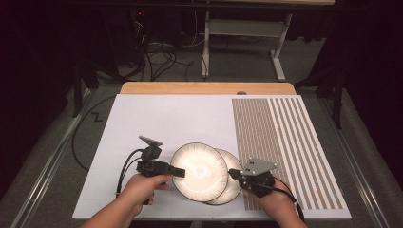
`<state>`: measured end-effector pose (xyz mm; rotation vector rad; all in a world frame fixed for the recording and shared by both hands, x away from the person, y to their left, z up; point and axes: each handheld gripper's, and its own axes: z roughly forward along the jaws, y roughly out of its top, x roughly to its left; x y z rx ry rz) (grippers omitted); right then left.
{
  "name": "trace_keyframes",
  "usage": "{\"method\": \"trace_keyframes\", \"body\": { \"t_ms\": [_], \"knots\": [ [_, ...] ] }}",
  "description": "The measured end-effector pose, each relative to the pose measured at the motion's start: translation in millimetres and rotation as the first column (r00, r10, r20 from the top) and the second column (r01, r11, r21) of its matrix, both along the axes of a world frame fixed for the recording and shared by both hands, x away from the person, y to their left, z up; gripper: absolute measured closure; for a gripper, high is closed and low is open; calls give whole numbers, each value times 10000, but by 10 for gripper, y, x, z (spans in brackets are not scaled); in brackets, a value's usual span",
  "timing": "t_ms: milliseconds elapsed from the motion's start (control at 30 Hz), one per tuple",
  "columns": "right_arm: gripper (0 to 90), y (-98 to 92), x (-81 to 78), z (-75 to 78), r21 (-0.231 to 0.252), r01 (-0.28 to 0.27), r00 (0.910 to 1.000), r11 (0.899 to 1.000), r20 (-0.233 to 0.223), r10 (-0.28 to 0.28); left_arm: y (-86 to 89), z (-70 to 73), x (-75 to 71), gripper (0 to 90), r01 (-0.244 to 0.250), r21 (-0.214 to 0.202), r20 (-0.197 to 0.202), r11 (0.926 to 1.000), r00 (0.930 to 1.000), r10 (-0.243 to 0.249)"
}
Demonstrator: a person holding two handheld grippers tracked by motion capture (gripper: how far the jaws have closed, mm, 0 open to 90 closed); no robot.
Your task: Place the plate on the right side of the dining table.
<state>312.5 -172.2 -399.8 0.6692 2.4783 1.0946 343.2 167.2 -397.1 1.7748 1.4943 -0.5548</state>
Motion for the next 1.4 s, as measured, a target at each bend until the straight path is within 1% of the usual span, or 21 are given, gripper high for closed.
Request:
{"method": "trace_keyframes", "body": {
  "t_ms": [133,267,333,367,400,500,600,733,767,833,933,967,1067,1167,1267,1333,1400],
  "knots": [
    [843,-64,19,3,187,298,9996,9994,-16,-298,-4,11,-5,733,11,66,76,10000,10000,-12],
    [797,-111,33,8,336,488,9988,9982,-47,-487,-12,19,-14,736,-41,88,185,10000,9998,40],
    [764,-146,40,13,430,549,9985,9976,38,-551,-10,23,-17,738,-103,94,235,9999,9997,100],
    [764,-146,40,13,430,549,9985,9976,38,-551,-7,26,-17,738,-131,106,262,9999,9996,128],
    [750,-159,39,14,475,638,9980,9968,15,-639,6,30,-14,739,-80,123,283,9999,9996,77],
    [710,-207,60,12,679,893,9960,9937,35,-898,35,56,-6,748,-218,145,435,9997,9988,212],
    [681,-254,81,13,840,1071,9942,9907,-14,-1074,61,88,0,755,-332,178,641,9993,9974,320],
    [611,-302,84,8,966,1256,9919,9874,79,-1269,69,126,0,762,-241,285,1011,9993,9947,211],
    [591,-313,87,7,1013,1323,9909,9860,117,-1342,67,131,0,763,-269,249,1115,9993,9935,240],
    [566,-333,88,7,1198,1420,9896,9826,72,-1439,69,140,6,767,-239,263,1313,9994,9911,202],
    [531,-359,86,18,1314,1520,9878,9796,143,-1552,73,159,12,769,-173,348,1744,9992,9846,109],
    [526,-371,85,21,1337,1539,9874,9790,169,-1575,76,165,12,772,-180,285,1895,9994,9818,123],
    [511,-427,83,33,1497,1648,9854,9749,186,-1694,89,185,13,780,-153,264,2329,9995,9725,87],
    [487,-501,89,49,1702,1821,9818,9685,226,-1886,98,198,5,783,-164,266,2722,9995,9622,86],
    [476,-580,92,60,1838,1972,9784,9630,257,-2053,109,195,-7,784,-149,230,3116,9996,9502,70],
    [464,-631,95,63,1920,2092,9757,9588,248,-2178,110,196,-21,783,-113,276,3425,9996,9395,12],
    [451,-678,96,69,1982,2196,9729,9552,280,-2295,116,198,-37,782,-88,333,3749,9994,9271,-44]
  ]
}}
